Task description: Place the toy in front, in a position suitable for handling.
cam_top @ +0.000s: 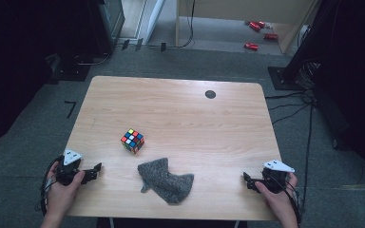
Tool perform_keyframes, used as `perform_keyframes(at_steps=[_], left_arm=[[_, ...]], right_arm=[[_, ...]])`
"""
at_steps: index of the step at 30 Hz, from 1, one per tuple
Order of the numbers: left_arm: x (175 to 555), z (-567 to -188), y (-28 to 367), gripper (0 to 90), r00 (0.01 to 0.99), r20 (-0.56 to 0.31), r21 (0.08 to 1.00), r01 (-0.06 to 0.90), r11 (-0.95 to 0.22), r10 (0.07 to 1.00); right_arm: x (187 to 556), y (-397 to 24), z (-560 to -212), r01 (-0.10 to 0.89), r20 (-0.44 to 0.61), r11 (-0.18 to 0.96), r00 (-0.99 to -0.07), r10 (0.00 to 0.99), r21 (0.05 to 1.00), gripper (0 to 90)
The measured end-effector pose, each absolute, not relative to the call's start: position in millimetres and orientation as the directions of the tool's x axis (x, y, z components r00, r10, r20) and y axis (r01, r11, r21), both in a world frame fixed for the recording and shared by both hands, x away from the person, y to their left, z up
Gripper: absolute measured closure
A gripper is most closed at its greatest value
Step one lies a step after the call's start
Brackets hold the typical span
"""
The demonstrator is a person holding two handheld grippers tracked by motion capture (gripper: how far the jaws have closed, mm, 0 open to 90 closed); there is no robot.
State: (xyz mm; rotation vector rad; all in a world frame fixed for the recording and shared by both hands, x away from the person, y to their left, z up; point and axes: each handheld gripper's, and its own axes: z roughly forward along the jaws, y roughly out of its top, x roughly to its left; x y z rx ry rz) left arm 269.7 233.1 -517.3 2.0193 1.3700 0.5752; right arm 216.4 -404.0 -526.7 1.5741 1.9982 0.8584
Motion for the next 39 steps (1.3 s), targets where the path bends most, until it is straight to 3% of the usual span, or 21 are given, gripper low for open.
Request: perform_keyframes(at_steps=[7,14,29,39], left_arm=[[272.3,-517.3,232.8,10.9,0.372,0.010,0.702,0.659,-0.271,0.928],[272.9,-517.4,232.6,10.0,0.369,0.010,0.700,0.661,-0.270,0.929],[272.9,-517.4,232.6,10.0,0.369,0.010,0.700,0.661,-0.270,0.929],[272.9,-517.4,232.7,10.0,0.370,0.009,0.700,0.661,-0.270,0.929]], right_arm=[[214.7,-400.6,-524.0,0.684,0.067,0.150,-0.280,0.958,0.714,1.4],[210.3,-381.5,-496.7,0.591,0.087,0.121,-0.311,0.947,0.797,7.2],[208.3,-294.9,-439.4,0.442,0.058,0.180,-0.473,0.879,0.879,20.8],[213.8,-254.8,-430.4,0.416,0.055,0.220,-0.554,0.830,0.882,20.9]])
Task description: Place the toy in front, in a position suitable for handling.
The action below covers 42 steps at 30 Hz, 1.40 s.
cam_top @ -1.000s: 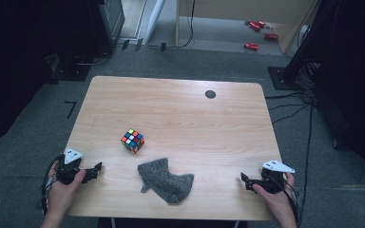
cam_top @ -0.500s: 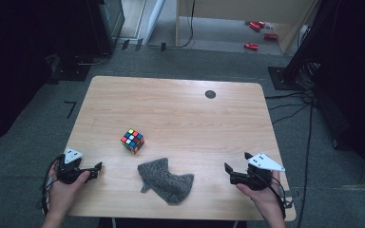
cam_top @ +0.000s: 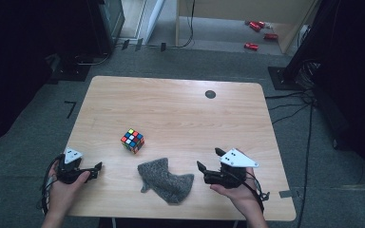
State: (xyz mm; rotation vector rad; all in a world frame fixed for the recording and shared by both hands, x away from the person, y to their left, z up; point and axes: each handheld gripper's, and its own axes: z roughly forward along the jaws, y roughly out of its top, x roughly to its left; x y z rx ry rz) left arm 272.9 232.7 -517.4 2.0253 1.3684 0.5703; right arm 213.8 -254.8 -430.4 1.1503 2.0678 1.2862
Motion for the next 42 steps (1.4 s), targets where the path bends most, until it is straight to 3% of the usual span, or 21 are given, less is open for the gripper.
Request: perform_keyframes(at_steps=[16,42], left_arm=[[272.9,-517.4,232.8,10.0,0.371,0.009,0.700,0.661,-0.271,0.929],[273.0,-517.4,232.9,10.0,0.372,0.010,0.700,0.660,-0.271,0.928]], right_arm=[[214.2,-219.8,-431.2,0.393,0.043,0.254,-0.609,0.792,0.884,27.4],[212.0,-176.2,-450.2,0.404,0.044,0.310,-0.666,0.745,0.861,29.8]])
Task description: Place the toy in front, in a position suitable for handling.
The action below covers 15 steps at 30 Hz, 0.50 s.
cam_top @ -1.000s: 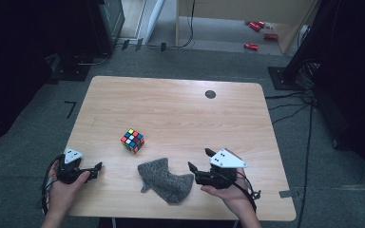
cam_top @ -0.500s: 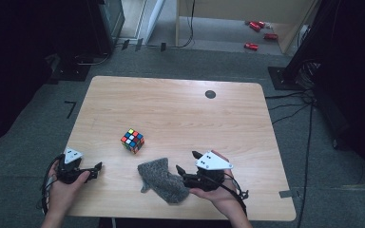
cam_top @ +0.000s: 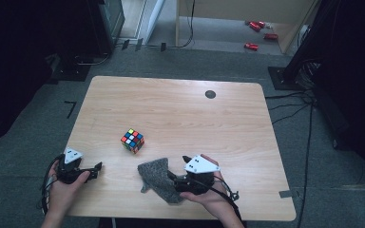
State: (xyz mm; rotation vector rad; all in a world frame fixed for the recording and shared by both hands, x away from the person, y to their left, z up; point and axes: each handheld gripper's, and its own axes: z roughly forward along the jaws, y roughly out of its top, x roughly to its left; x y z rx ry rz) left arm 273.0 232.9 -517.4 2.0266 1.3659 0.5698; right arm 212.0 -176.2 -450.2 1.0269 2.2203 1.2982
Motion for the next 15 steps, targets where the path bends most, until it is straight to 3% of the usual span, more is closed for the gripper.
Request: perform_keyframes(at_steps=[15], left_arm=[[273.0,-517.4,233.0,10.0,0.372,0.009,0.701,0.660,-0.272,0.928]], right_arm=[[209.6,-151.3,-482.9,0.457,0.088,0.391,-0.732,0.675,0.799,35.3]])
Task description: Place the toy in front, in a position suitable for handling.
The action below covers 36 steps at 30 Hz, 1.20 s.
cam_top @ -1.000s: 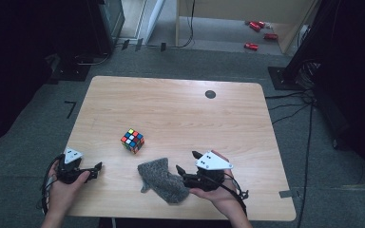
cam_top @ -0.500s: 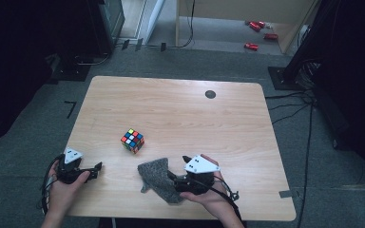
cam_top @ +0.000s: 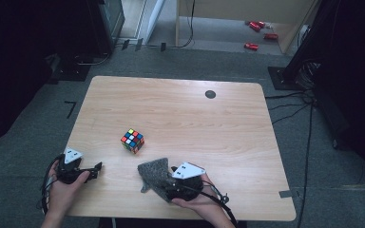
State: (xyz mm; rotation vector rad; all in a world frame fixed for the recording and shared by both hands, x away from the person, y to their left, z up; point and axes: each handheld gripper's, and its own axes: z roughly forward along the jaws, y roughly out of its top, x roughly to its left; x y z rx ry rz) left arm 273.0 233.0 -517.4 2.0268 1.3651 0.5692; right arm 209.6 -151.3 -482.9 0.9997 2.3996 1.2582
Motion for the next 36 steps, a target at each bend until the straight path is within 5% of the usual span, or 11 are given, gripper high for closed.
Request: perform_keyframes(at_steps=[11,14,16,21,36], left_arm=[[273.0,-517.4,233.0,10.0,0.373,0.010,0.700,0.660,-0.272,0.928],[273.0,-517.4,233.0,10.0,0.373,0.010,0.700,0.660,-0.272,0.928],[273.0,-517.3,233.0,10.0,0.373,0.010,0.700,0.660,-0.272,0.928],[273.0,-517.4,233.0,10.0,0.372,0.009,0.700,0.660,-0.272,0.928],[273.1,-517.3,232.9,9.9,0.373,0.010,0.700,0.660,-0.272,0.928]], right_arm=[[209.3,-141.0,-508.8,0.465,0.042,0.469,-0.742,0.669,0.751,37.3],[209.8,-140.8,-511.6,0.465,0.031,0.471,-0.735,0.677,0.749,46.8],[209.7,-142.9,-511.8,0.456,0.018,0.473,-0.734,0.679,0.754,60.7],[209.0,-147.1,-506.6,0.447,0.033,0.441,-0.730,0.682,0.778,73.5],[224.5,-200.1,-464.3,0.443,0.051,0.300,-0.624,0.779,0.845,73.7]])
